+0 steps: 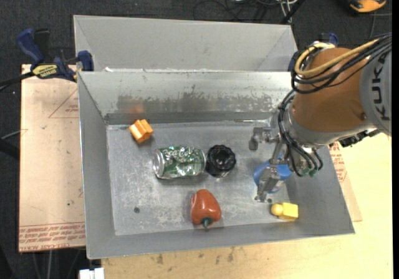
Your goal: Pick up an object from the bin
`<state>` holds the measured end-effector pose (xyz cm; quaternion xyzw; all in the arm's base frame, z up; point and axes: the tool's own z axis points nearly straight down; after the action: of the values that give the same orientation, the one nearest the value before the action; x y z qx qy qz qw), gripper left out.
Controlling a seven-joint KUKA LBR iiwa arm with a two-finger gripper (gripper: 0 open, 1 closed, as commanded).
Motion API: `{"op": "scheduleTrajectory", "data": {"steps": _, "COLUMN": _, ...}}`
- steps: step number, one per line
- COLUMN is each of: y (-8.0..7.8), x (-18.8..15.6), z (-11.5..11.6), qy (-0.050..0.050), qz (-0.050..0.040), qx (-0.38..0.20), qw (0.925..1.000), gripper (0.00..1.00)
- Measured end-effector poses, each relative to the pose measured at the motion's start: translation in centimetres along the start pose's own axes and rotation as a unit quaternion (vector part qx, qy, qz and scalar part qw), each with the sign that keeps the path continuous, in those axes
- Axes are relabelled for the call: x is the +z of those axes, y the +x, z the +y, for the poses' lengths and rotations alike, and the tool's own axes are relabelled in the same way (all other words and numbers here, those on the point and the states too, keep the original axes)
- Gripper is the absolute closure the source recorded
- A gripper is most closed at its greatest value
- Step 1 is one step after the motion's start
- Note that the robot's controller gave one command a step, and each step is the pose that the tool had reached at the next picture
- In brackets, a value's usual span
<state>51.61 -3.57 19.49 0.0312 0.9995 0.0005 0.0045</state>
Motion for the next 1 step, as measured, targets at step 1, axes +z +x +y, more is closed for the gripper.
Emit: {"op": "scheduleTrajectory", "data": {"steps": 1, "y": -1.38, "x": 3.12, "z": -1.15, "qy": 0.000, "qz": 0.0047, "qx": -0.024, "qw": 0.9997, "gripper": 0.00}}
